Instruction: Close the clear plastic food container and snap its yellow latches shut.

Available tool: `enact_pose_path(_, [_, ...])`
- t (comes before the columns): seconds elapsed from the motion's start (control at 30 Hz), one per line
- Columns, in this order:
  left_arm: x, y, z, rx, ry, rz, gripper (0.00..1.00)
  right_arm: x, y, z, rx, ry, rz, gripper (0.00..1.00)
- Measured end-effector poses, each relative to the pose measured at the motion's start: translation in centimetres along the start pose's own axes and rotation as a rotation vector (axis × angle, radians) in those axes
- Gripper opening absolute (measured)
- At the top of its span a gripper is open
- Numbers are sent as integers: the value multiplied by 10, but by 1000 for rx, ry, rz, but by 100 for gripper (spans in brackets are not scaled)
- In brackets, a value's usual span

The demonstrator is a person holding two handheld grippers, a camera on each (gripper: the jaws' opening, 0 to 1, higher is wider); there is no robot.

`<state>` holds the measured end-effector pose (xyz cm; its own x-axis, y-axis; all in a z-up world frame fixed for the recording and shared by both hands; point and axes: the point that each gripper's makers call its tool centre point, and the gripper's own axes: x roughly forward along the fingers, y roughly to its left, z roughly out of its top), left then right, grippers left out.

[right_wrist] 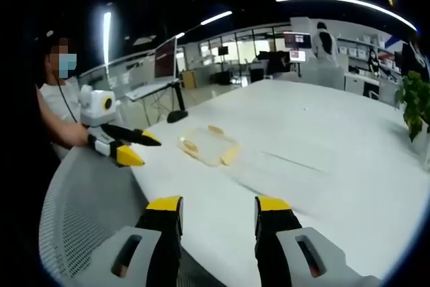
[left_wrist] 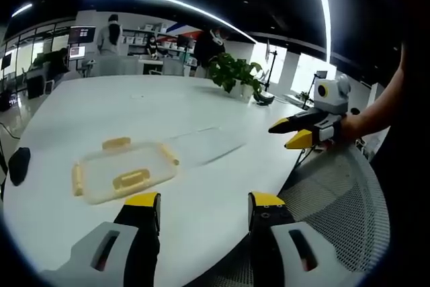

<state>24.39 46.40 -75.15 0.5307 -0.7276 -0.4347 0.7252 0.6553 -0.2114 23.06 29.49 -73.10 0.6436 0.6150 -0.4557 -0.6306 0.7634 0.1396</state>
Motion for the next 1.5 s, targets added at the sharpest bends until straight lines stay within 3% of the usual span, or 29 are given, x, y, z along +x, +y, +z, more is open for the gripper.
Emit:
enact_pose_path(0.4, [-4,10,1,-20,-19,47,51,-1,9,6,46,-26,64,40])
enact_pose_path(0.5, [-3,13,-3,-12,3,61,51,-1,10,7,49,-30,65,40])
enact_pose_path(0.6, [-3,10,5,49,-13,57,48,-1,11,11,51,-35,66,40])
enact_pose_path(0.8, [-2,9,8,19,-18,41,50,-3,15,28,56,-80,83,41])
enact_pose_path(1.0, [-7,0,19,91,-27,7,54,6,19,51,94,-152,66,41])
enact_pose_path(1.07, [-10,6,25,113,-34,24,54,9,21,56,80,-164,69,41])
enact_pose_path(1.13, [-11,11,31,57,-57,21,54,12,23,61,73,-174,70,41])
enact_pose_path(1.3, [-11,25,42,38,-86,40,57,19,30,73,70,-202,71,43])
enact_pose_path(1.5, [-15,38,44,30,-94,56,57,29,40,79,66,-212,84,43])
